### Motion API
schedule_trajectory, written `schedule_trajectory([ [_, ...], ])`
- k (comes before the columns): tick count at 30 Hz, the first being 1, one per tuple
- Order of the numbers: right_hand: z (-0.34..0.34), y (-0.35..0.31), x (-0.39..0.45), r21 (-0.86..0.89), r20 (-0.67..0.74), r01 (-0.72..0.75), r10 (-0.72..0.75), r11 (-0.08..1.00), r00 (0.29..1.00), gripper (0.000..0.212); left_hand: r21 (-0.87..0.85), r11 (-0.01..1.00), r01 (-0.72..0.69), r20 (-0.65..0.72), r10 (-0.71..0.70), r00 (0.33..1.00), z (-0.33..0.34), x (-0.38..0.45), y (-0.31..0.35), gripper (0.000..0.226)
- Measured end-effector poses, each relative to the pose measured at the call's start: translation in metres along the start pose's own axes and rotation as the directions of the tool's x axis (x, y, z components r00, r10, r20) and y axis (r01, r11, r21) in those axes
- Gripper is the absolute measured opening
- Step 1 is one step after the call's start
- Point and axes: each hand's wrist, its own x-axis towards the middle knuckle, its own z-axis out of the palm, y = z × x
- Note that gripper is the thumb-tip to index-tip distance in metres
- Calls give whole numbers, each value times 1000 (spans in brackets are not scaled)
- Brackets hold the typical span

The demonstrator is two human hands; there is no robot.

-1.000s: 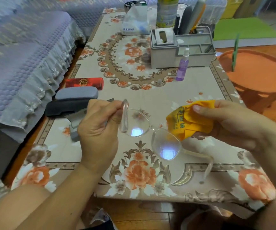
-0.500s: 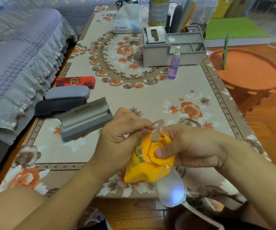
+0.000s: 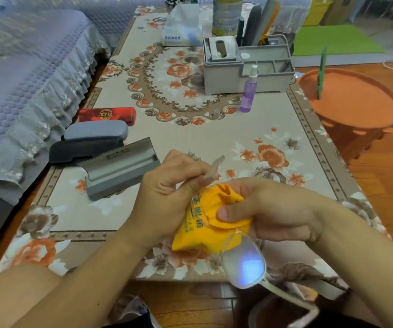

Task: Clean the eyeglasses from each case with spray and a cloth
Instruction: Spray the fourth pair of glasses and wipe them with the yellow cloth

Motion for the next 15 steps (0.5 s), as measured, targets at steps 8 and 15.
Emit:
schedule_trajectory([
  [8,13,10,10,-199,-297,41,-100,979,949,27,-112,977,181,1,-182,983,16,-15,-9,15],
  [15,17,8,11,-336,-504,138,-302,932,809,17,44,993,109,-122,-102,987,13,-8,-9,18],
])
